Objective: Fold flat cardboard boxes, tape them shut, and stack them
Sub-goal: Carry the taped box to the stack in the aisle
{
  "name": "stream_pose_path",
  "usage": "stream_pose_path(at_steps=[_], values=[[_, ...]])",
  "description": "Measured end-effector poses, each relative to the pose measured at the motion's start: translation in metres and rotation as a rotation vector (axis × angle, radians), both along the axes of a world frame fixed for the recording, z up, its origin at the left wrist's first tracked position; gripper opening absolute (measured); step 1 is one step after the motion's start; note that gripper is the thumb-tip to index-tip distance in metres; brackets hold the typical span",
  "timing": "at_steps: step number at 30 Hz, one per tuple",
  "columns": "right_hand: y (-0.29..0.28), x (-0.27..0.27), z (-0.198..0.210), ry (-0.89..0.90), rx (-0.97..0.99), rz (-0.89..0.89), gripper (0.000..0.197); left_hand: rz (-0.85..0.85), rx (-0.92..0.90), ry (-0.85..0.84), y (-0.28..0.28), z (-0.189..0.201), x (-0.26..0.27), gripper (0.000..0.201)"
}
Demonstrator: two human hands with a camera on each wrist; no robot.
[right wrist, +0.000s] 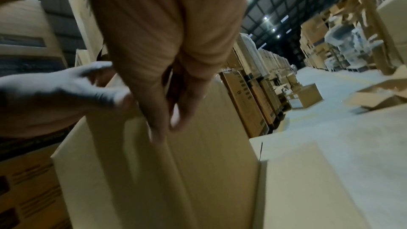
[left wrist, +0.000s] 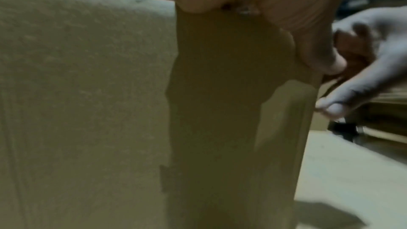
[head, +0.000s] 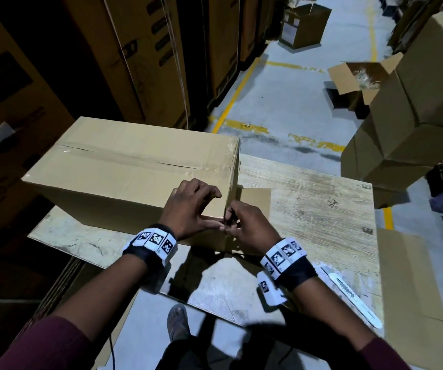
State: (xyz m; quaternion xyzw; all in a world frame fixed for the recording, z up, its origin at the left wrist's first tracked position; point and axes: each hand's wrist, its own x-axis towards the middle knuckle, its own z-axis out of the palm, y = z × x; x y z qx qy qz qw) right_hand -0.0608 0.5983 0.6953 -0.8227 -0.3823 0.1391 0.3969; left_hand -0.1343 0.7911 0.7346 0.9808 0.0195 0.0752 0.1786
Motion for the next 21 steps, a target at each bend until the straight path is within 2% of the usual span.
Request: stream_pose_path(at_steps=[2,5,8,10,12,13,15,18,21], values=[[-0.01,0.018,0.009,0.052,-0.118,0.044,0.032,-0.003,0.099,0.01,-0.003,-0.002,-0.001,0.084],[-0.015,0.052,0.028,0.036,0.084,-0.178,0.025,-0.054,0.203,0.052,0.0,-0.002,-0.001,0.092],[0.007,0.096,0.052,-0.045,0.253,-0.332,0.023,-0.103,0.154,0.082,0.006,0.001,-0.005,0.092],[0.032,0.124,0.059,-0.048,0.189,-0.313,0.05,-0.129,0.104,0.051,0.008,0.002,-0.009,0.081],[0.057,0.145,0.06,0.014,0.029,-0.23,0.08,-0.146,0.073,-0.003,0.01,0.003,-0.009,0.066],[0.068,0.149,0.059,0.059,-0.027,-0.191,0.086,-0.141,0.064,-0.023,0.01,0.004,-0.009,0.062],[0.082,0.151,0.051,0.099,-0.056,-0.163,0.084,-0.116,0.108,-0.065,0.012,0.003,-0.009,0.061],[0.087,0.149,0.041,0.087,-0.011,-0.213,0.067,-0.084,0.189,-0.19,0.022,-0.001,-0.015,0.064],[0.081,0.154,0.038,0.172,-0.018,-0.247,0.064,-0.019,0.116,-0.378,0.033,0.011,-0.016,0.064]])
